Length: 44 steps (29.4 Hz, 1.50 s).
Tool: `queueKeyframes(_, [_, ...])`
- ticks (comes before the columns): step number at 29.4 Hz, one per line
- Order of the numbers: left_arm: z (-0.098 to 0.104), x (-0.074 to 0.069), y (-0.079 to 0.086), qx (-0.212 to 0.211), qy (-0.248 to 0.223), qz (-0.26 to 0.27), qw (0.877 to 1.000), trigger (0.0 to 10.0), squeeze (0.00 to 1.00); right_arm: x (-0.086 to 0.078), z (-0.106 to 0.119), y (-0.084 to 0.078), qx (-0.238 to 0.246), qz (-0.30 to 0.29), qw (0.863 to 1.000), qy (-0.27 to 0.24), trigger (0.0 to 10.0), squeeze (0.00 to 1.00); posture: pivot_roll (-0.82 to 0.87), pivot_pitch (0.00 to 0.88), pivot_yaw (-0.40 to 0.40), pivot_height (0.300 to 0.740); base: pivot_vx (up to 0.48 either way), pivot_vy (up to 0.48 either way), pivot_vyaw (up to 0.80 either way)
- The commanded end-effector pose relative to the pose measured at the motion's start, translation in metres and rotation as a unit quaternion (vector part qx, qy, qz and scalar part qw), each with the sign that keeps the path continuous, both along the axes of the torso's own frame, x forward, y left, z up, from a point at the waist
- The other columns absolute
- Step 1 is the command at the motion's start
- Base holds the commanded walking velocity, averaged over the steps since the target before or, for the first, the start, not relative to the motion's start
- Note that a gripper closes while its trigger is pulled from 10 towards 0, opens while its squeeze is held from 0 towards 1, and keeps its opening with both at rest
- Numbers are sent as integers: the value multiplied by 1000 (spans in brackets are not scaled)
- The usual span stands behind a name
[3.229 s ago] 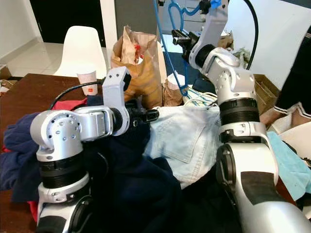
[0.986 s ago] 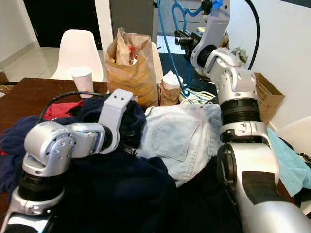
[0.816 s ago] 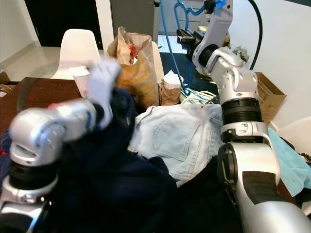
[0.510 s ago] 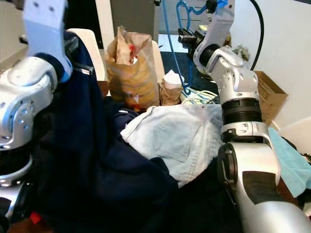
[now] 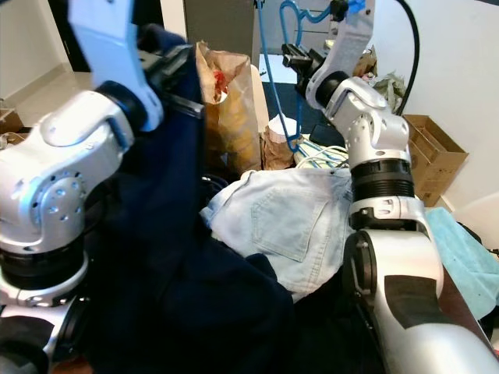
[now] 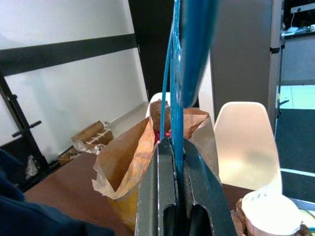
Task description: Hang hanger
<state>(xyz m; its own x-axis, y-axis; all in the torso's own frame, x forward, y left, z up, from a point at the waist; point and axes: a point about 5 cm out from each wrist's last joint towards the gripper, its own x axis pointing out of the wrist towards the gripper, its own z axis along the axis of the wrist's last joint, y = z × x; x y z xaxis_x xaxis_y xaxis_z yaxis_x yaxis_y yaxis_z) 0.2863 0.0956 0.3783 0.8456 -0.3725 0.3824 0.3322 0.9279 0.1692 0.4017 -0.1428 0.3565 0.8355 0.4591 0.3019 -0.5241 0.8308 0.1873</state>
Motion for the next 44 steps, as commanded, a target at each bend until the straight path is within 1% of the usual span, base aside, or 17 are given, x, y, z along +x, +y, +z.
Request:
queueKeyframes(1, [8, -6, -8, -3, -23, -31, 999, 10000, 0, -2, 3, 0, 16, 9, 1000, -13, 10000, 0, 15, 0, -40, 740, -480, 0, 0])
queueKeyframes(2, [9, -7, -13, -10, -25, -52, 998, 10000, 0, -4, 5, 3, 40, 33, 998, -22, 10000, 0, 17, 0, -39, 740, -480, 0, 0])
queueKeyframes(4, [9, -7, -13, -10, -25, -52, 998, 10000, 0, -4, 5, 3, 40, 33, 998, -22, 10000, 0, 17, 0, -39, 740, -480, 0, 0])
queueKeyframes(8, [9, -9, -18, -29, -23, -83, 996, 10000, 0, -9, 6, 10, 80, 78, 993, -32, 10000, 0, 19, 0, -36, 740, -480, 0, 0])
queueKeyframes(15, [1, -6, -31, -49, -2, -124, 991, 10000, 0, -13, -7, 21, 106, 113, 988, -26, 10000, 0, 16, 0, -27, 740, -480, 0, 0])
queueKeyframes(20, [-10, 6, -30, -68, 24, -129, 989, 10000, 0, -13, -20, 28, 109, 116, 987, -10, 10000, 0, 11, 0, -16, 740, -480, 0, 0])
queueKeyframes(22, [-10, 6, -30, -68, 24, -129, 989, 10000, 0, -13, -20, 28, 109, 116, 987, -10, 10000, 0, 11, 0, -16, 740, -480, 0, 0])
queueKeyframes(23, [-16, 18, -24, -75, 39, -121, 989, 10000, 0, -13, -27, 31, 107, 114, 988, -2, 10000, 0, 9, 0, -15, 740, -480, 0, 0])
queueKeyframes(24, [-24, 19, -20, -77, 49, -113, 989, 10000, 0, -13, -33, 33, 104, 113, 988, 6, 10000, 0, 7, 0, -12, 740, -480, 0, 0])
queueKeyframes(30, [-35, 14, -18, -77, 61, -106, 990, 10000, 0, -13, -41, 33, 101, 109, 989, 15, 10000, 0, 6, 0, -11, 740, -480, 0, 0])
queueKeyframes(32, [-49, 11, -19, -76, 78, -107, 988, 10000, 0, -14, -49, 29, 97, 104, 990, 23, 10000, 0, 2, 0, -8, 740, -480, 0, 0])
queueKeyframes(35, [-56, 11, -20, -74, 90, -107, 987, 10000, 0, -15, -54, 26, 90, 102, 990, 25, 10000, 0, 3, 0, -8, 740, -480, 0, 0])
queueKeyframes(38, [-85, 13, -9, -72, 129, -81, 986, 10000, 0, -17, -74, 0, 57, 62, 996, 40, 10000, 0, -2, 0, -8, 740, -480, 0, 0])
queueKeyframes(40, [-85, 13, -9, -72, 129, -81, 986, 10000, 0, -17, -74, 0, 57, 62, 996, 40, 10000, 0, -2, 0, -8, 740, -480, 0, 0])
queueKeyframes(42, [-114, 16, 15, -72, 164, -32, 983, 10000, 0, -17, -93, -27, 32, 11, 997, 65, 10000, 0, -10, 0, -11, 740, -480, 0, 0])
queueKeyframes(43, [-114, 16, 15, -72, 164, -32, 983, 10000, 0, -17, -93, -27, 32, 11, 997, 65, 10000, 0, -10, 0, -11, 740, -480, 0, 0])
queueKeyframes(44, [-134, 17, 31, -72, 188, 2, 980, 10000, 0, -17, -108, -44, 10, -24, 996, 85, 10000, 0, -13, 0, -10, 740, -480, 0, 0])
